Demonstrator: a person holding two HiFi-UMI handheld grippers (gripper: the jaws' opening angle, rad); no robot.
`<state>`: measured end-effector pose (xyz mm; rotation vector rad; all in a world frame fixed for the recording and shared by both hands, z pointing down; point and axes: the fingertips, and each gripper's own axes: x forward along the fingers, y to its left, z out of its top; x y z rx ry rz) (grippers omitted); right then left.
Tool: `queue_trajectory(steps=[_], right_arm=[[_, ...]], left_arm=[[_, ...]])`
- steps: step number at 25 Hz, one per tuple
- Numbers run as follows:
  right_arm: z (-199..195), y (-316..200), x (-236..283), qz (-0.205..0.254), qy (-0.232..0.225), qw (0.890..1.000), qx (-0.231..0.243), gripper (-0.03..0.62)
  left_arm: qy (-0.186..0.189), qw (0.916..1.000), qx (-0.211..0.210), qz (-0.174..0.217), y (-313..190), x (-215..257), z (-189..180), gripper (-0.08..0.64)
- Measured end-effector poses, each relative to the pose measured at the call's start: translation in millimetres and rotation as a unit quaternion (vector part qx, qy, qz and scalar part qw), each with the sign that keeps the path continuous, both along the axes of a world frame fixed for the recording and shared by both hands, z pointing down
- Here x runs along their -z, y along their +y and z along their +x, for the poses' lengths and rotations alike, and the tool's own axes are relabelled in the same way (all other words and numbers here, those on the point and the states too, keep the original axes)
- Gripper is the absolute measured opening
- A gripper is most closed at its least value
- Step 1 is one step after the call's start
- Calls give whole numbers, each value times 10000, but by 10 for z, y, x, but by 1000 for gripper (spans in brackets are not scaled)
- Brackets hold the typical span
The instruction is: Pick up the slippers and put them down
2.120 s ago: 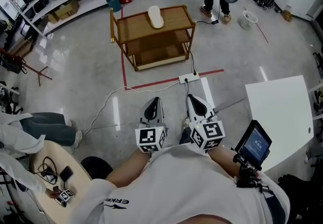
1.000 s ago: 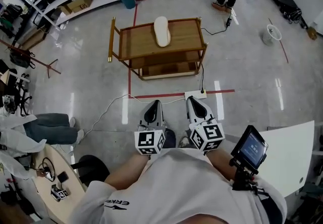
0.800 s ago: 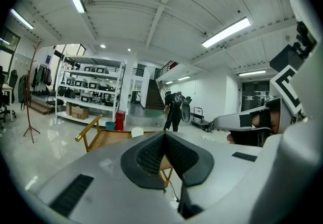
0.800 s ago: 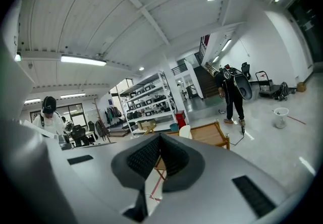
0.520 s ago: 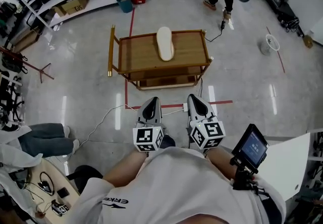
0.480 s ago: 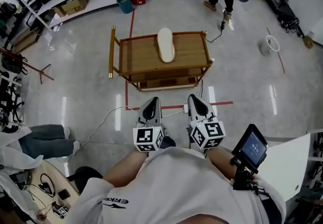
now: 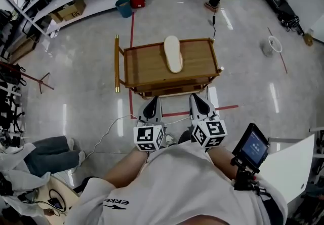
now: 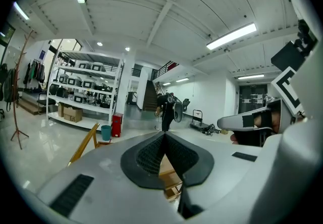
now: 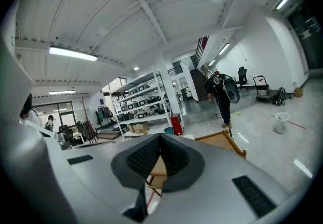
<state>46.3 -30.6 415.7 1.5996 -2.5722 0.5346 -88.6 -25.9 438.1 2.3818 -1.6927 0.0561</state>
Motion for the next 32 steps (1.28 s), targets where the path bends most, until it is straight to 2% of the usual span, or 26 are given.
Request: queue_trajectory(steps=[9,20,32], right_arm=[[-46,-448,-131,-163,63,9998,6,3],[-66,-1551,-308,-362,68,9989,273,3],[111,-2587,-660,-839,166,9955,415,3]], left_arm=[[129,9998,45,-137,-386,-114,-64,3],[15,9990,298,-338,-1342,-233,-120,3],[-126,9957,395,-833,-2263,-508,49,2]])
